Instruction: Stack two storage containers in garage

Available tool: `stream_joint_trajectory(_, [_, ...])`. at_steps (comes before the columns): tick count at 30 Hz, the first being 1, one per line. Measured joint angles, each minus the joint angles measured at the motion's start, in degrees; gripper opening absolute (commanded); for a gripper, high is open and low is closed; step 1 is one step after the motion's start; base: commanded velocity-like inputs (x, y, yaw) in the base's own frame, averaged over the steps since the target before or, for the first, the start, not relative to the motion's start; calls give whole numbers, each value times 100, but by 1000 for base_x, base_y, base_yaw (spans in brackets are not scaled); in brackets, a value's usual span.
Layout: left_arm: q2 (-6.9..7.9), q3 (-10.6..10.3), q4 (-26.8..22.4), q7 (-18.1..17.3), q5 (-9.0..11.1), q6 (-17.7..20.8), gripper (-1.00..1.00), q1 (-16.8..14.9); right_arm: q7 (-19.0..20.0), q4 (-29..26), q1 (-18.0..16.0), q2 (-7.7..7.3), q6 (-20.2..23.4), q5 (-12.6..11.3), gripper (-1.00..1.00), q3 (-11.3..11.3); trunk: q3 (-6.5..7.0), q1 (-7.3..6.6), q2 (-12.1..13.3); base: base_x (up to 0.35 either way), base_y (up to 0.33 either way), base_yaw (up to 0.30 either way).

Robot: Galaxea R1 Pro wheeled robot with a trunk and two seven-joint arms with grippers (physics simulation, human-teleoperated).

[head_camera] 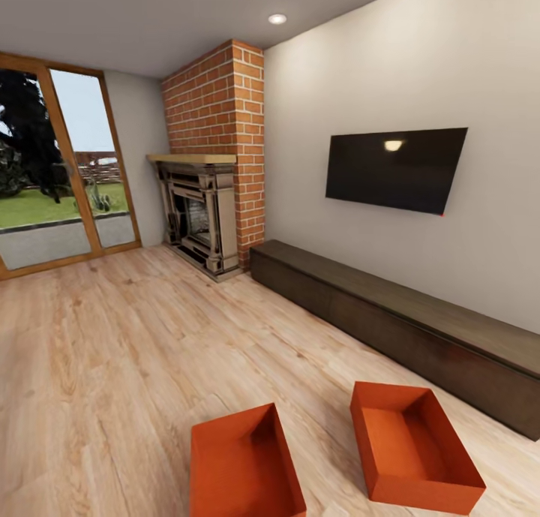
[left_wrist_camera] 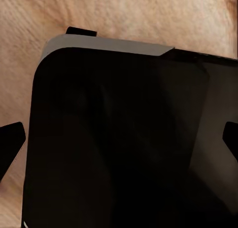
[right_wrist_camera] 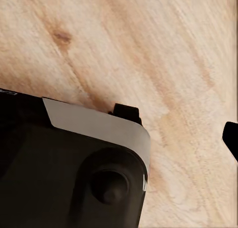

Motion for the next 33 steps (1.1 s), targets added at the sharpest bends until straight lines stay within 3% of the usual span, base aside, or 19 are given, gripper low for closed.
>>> stream_joint_trajectory(8, [4, 0, -3, 0, 0, -7, 100, 0, -40, 0, 0, 15, -1, 10, 100, 18, 0, 3, 0, 137, 0, 82])
stream_joint_trajectory(33, [-2, 1, -4, 0, 0, -12, 100, 0, -49, 0, 0, 8, 5, 9, 100, 16, 0, 3, 0, 1, 0, 267])
